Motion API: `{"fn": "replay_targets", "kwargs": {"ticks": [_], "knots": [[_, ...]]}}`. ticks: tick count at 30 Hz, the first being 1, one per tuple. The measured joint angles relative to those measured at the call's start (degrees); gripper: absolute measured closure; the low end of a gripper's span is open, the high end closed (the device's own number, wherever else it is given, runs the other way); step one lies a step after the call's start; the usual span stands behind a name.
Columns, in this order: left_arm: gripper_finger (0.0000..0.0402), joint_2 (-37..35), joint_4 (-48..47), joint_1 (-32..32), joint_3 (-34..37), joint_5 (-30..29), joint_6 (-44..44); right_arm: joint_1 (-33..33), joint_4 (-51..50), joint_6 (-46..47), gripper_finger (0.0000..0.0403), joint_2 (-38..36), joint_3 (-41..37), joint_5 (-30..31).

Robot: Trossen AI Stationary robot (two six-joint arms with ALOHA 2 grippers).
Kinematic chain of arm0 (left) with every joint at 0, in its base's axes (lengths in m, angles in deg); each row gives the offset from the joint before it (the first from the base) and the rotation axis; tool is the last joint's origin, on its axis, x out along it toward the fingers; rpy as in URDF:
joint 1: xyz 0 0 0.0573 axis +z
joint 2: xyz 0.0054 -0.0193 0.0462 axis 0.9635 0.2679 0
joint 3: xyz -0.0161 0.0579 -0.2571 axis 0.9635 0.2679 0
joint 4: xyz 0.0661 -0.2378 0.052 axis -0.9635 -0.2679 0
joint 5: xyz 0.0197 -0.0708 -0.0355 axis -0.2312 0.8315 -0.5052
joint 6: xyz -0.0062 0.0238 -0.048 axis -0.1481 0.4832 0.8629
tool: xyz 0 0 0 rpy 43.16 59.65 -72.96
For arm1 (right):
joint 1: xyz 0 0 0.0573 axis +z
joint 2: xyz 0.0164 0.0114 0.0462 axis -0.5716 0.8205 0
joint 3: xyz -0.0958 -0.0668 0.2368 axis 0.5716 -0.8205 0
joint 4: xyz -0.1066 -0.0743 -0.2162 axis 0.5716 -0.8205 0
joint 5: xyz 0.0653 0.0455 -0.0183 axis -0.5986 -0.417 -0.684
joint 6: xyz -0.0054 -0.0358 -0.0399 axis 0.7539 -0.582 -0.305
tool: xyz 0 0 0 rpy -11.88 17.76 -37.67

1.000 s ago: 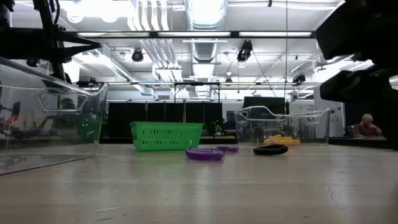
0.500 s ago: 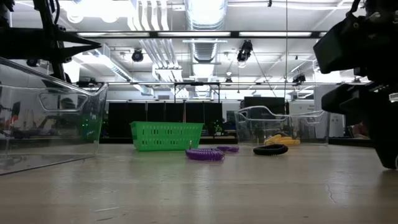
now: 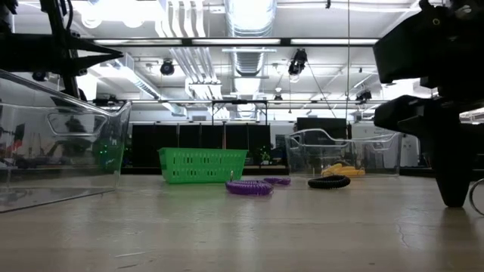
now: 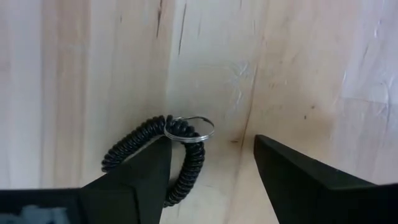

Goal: Sort spring keychains
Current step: Put the bottom black spring keychain into the green bin

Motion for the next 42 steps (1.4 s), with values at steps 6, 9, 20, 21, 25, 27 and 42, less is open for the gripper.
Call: {"fn": "replay_targets", "kwargs": {"ticks": [6,9,20,21,25,27,42], "knots": [[0.0401,0.0,0.0,0.0,0.0,0.0,-0.1,-0.1,-2.8,-2.8,0.0250,1.2,3.0,-0.3],[0.0401,0.0,-0.1,0.0,0.0,0.0,-0.2,-0.8,-3.6,-3.2,0.0319,1.3,3.5,-2.1],[0.0401,0.0,0.1,0.0,0.0,-0.1,-0.2,-5.8,-13.3,-7.7,0.0392,0.4,10.5,-11.1],[0.0401,0.0,0.1,0.0,0.0,-0.1,-0.1,-6.3,-15.0,-8.4,0.0392,-0.1,12.2,-11.1],[0.0401,0.0,0.2,0.0,0.0,-0.2,0.0,-8.1,-24.0,-12.3,0.0393,-0.2,19.8,-11.0],[0.0401,0.0,0.2,0.0,0.0,-0.1,0.0,-8.9,-28.0,-13.3,0.0393,-0.3,23.9,-11.5],[0.0401,0.0,0.2,0.0,0.0,-0.1,0.0,-13.0,-36.4,-15.9,0.0394,-0.5,33.5,-10.5]]}}
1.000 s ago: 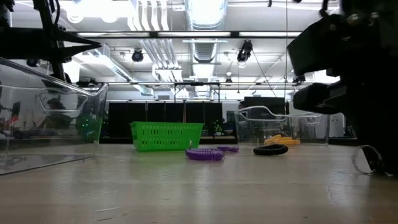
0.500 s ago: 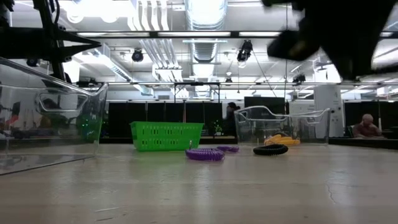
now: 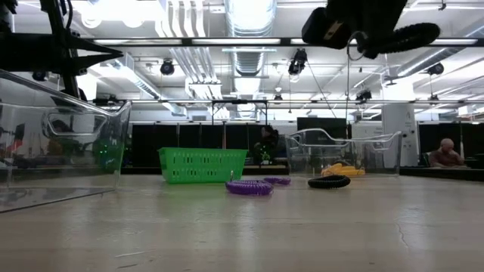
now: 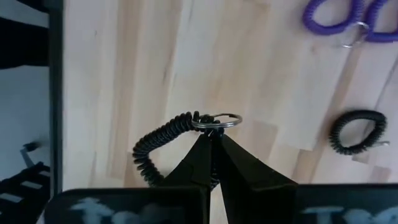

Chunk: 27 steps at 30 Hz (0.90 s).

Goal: Sort spring keychains
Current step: Put the bottom black spring keychain into the green bin

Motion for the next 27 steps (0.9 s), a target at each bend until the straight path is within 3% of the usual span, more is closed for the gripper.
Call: {"fn": "replay_targets", "kwargs": {"ticks": [13,27], "knots": [[0.0401,0.0,0.0,0.0,0.0,0.0,0.0,-5.9,-2.8,-2.8,0.0394,-0.9,-0.3,1.1],[0.0401,0.0,0.1,0.0,0.0,0.1,0.1,-24.4,-4.6,-7.4,0.0394,-9.2,-2.6,5.4]]}}
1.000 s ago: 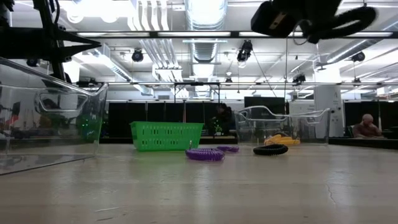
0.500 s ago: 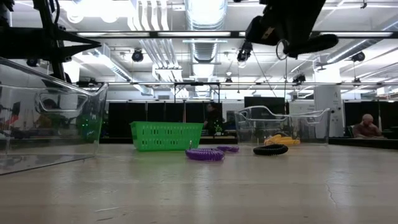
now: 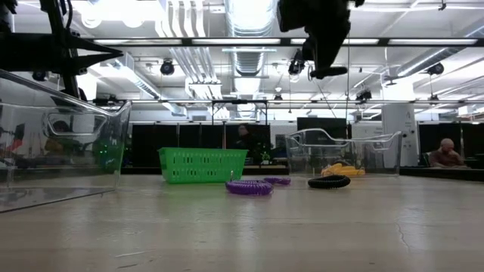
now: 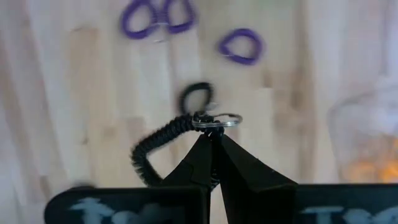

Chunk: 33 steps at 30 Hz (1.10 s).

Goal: Sort spring keychains
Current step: Put the bottom black spring keychain into the green bin

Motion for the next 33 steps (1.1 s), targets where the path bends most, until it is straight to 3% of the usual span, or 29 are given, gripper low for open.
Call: {"fn": "replay_targets", "kwargs": {"ticks": [19,24,33], "knots": [[0.0401,0.0,0.1,0.0,0.0,0.0,0.2,-39.1,-2.3,-8.8,0.0394,-0.7,-1.1,-0.2],[0.0401,0.0,0.1,0.0,0.0,0.0,0.9,-43.4,-2.3,-8.8,0.0394,-0.7,-1.6,-1.1],[0.0401,0.0,0.1,0.0,0.0,0.0,1.0,-44.6,3.5,-8.4,0.0394,-0.6,-5.4,-1.1]]}}
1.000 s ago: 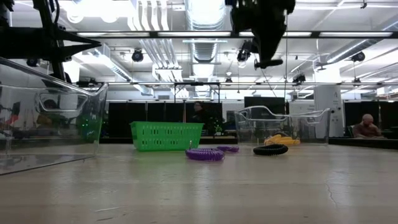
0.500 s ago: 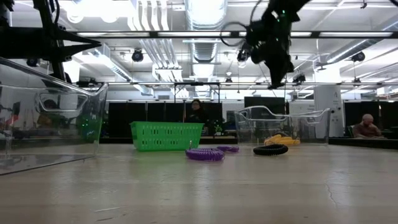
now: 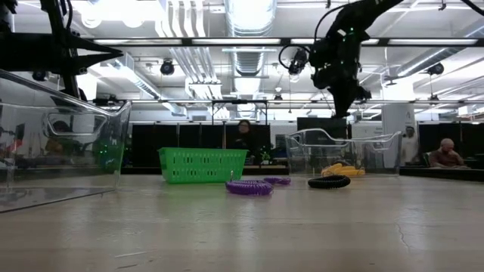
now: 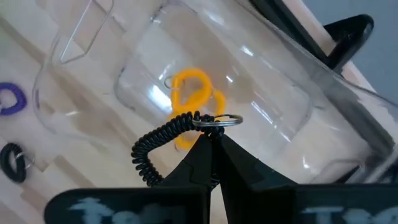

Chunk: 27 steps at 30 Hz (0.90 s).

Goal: Sort spring keychains
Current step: Put the bottom black spring keychain into the green bin

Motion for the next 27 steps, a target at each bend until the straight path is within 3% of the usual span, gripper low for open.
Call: {"fn": "replay_targets", "kwargs": {"ticks": [10,21,27], "knots": [[0.0401,0.0,0.0,0.0,0.0,0.0,0.4,-0.5,10.2,5.2,0.0384,2.7,-10.1,2.8],[0.0401,0.0,0.0,0.0,0.0,0.0,1.4,-0.6,12.2,6.8,0.0249,2.8,-10.8,6.8],[0.0401,0.0,0.0,0.0,0.0,0.0,1.3,-0.3,7.8,5.3,0.0224,2.5,-7.2,5.3]]}}
